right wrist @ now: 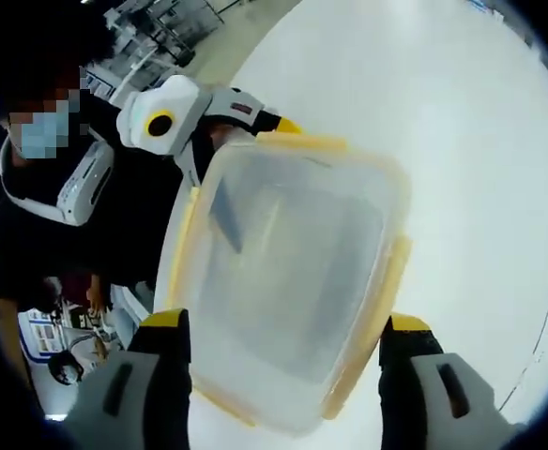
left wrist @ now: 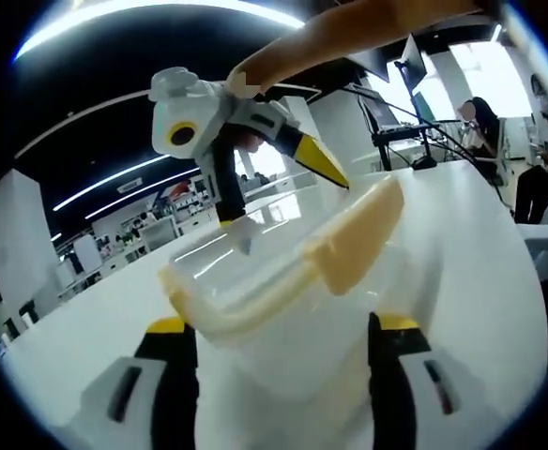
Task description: Snap each plastic latch of the storage box into its locked position after aligning the lid with the box until every specified latch is closed and the lid sits flush.
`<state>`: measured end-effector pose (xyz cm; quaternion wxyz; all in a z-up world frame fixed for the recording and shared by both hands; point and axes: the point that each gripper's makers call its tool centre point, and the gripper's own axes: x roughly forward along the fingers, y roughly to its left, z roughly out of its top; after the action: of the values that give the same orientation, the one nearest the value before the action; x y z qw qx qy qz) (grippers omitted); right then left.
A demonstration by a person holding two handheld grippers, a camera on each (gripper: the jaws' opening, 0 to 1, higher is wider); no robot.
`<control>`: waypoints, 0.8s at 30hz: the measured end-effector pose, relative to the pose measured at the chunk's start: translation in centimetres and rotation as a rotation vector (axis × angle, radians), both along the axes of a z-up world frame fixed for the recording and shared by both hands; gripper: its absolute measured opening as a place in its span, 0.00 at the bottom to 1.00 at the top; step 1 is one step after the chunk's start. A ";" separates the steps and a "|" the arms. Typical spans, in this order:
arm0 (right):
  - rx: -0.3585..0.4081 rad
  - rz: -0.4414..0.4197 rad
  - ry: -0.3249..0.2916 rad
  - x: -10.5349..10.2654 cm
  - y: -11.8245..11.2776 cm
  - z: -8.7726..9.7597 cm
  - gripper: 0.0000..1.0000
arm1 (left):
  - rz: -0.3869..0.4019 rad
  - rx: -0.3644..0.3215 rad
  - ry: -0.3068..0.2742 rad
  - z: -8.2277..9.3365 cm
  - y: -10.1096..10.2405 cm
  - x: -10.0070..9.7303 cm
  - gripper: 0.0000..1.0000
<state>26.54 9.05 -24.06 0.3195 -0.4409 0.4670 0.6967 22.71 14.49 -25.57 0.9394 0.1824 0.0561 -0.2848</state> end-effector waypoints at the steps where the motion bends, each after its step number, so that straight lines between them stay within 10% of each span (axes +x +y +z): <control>1: 0.001 -0.003 -0.001 0.0 -0.1 0.0 0.82 | -0.002 0.000 0.000 0.0 -0.1 0.0 0.73; 12: -0.028 -0.080 -0.093 0.2 -2.5 0.5 0.75 | -0.003 -0.003 -0.004 0.0 -0.2 0.1 0.73; 24: -0.050 -0.046 -0.058 0.6 -2.5 0.2 0.72 | -0.009 -0.002 -0.005 -0.1 -0.4 0.3 0.72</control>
<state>27.18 6.54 -23.86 0.3377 -0.4580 0.4848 0.6643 23.00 14.07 -25.64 0.9384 0.1827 0.0526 -0.2887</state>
